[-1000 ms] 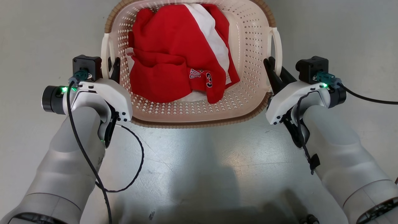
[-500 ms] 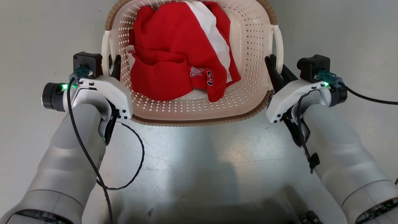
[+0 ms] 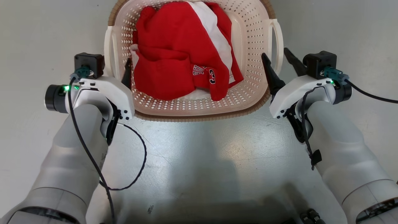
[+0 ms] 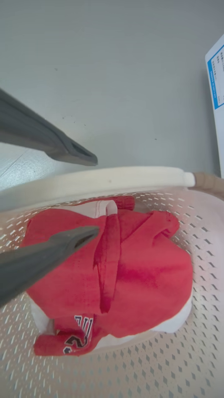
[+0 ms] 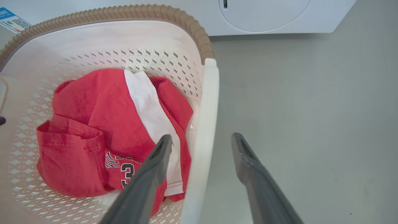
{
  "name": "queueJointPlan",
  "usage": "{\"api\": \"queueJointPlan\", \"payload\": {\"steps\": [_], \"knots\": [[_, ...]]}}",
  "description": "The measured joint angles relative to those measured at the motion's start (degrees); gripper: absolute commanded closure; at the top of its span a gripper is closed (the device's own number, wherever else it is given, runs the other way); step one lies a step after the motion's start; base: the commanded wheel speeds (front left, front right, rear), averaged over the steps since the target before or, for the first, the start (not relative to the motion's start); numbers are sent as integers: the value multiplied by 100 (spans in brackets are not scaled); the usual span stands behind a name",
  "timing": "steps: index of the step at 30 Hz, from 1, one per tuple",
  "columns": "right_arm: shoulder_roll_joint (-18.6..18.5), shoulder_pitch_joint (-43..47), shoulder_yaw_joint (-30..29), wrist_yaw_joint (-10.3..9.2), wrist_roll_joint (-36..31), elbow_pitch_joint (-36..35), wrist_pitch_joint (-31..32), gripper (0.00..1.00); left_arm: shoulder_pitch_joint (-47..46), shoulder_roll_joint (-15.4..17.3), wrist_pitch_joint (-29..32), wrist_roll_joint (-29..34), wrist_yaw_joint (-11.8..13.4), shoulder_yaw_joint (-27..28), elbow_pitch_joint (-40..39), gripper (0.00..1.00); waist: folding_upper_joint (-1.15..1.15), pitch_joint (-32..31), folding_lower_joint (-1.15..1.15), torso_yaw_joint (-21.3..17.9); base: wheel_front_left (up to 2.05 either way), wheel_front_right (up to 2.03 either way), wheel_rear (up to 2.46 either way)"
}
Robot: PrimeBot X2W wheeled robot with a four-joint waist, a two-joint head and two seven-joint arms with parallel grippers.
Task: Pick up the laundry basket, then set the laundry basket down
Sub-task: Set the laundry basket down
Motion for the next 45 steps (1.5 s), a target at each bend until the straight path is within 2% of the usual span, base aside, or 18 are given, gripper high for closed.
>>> {"api": "queueJointPlan", "payload": {"steps": [9,19,34,45], "knots": [[11,116,-505,3,-434,-310,-1,0,-7,-109,0,-5,24,120,93,0,0,-147,0,-8,0,0,0],[22,622,-736,3,-646,-571,-1,0,224,-244,0,-3,-3,202,34,0,0,-687,0,37,0,0,0],[12,1219,-1174,3,-1010,-767,-1,0,1073,-271,0,57,-134,419,-175,0,0,-2011,0,74,0,0,0],[-111,2001,-1386,4,-1337,-1327,-1,0,2119,-197,0,238,-263,668,-721,0,0,-3178,0,28,0,0,0]]}}
